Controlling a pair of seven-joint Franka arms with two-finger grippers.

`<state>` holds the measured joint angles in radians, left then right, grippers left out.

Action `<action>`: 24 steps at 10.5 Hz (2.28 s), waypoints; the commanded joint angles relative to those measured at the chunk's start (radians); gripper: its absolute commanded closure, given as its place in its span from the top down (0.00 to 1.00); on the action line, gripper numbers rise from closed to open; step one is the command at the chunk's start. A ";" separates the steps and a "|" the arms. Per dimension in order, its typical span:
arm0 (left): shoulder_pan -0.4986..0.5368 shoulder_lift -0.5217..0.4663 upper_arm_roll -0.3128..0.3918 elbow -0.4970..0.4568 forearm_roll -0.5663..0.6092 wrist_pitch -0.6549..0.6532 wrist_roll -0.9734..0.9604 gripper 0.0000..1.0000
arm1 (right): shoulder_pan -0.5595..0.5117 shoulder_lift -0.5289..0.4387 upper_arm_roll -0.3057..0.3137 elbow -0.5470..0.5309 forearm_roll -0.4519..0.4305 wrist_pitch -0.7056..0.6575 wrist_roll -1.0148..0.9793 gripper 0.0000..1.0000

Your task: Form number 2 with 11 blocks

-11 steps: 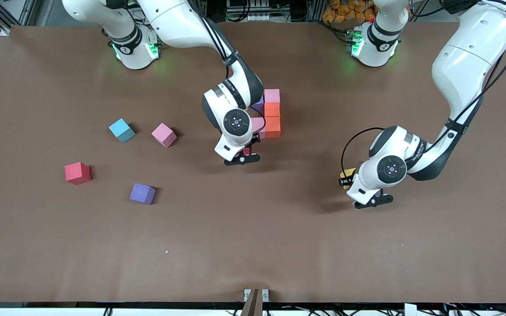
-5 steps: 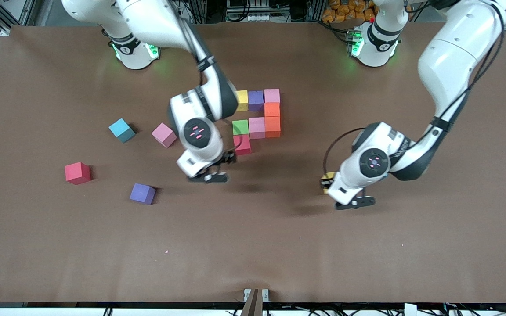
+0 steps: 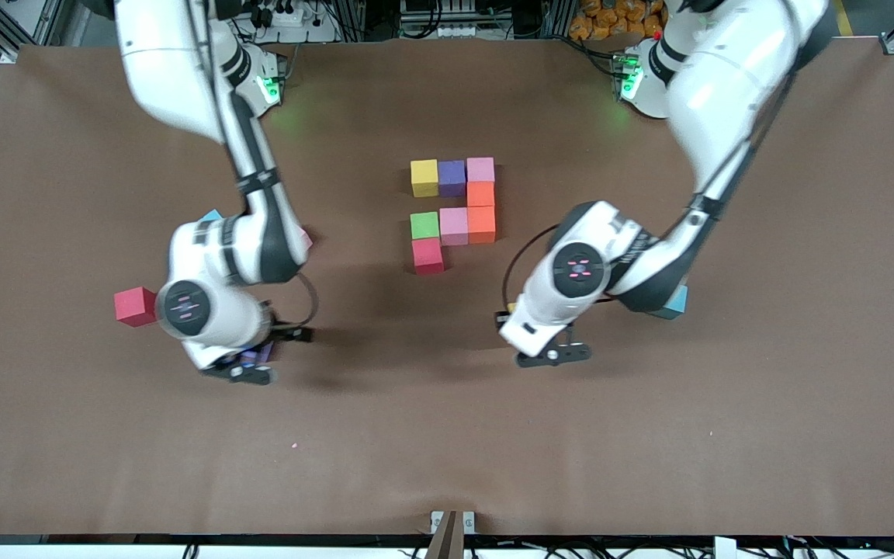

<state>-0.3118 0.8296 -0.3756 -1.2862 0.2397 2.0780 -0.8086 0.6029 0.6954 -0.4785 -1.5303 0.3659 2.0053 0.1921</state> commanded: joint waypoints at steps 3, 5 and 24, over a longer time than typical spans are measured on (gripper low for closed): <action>-0.191 0.134 0.116 0.180 -0.068 0.010 0.003 0.38 | -0.078 0.055 0.018 -0.007 -0.012 0.102 -0.095 1.00; -0.213 0.151 0.112 0.186 -0.085 0.033 0.003 0.38 | -0.080 0.079 0.020 -0.013 -0.010 0.136 -0.140 1.00; -0.319 0.183 0.119 0.172 -0.197 0.059 0.002 0.38 | -0.088 0.059 0.044 -0.010 0.120 0.057 -0.192 0.30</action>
<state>-0.6173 1.0133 -0.2706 -1.1239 0.0735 2.1515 -0.8132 0.5286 0.7788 -0.4464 -1.5471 0.4633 2.0974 -0.0026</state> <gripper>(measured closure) 0.388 0.458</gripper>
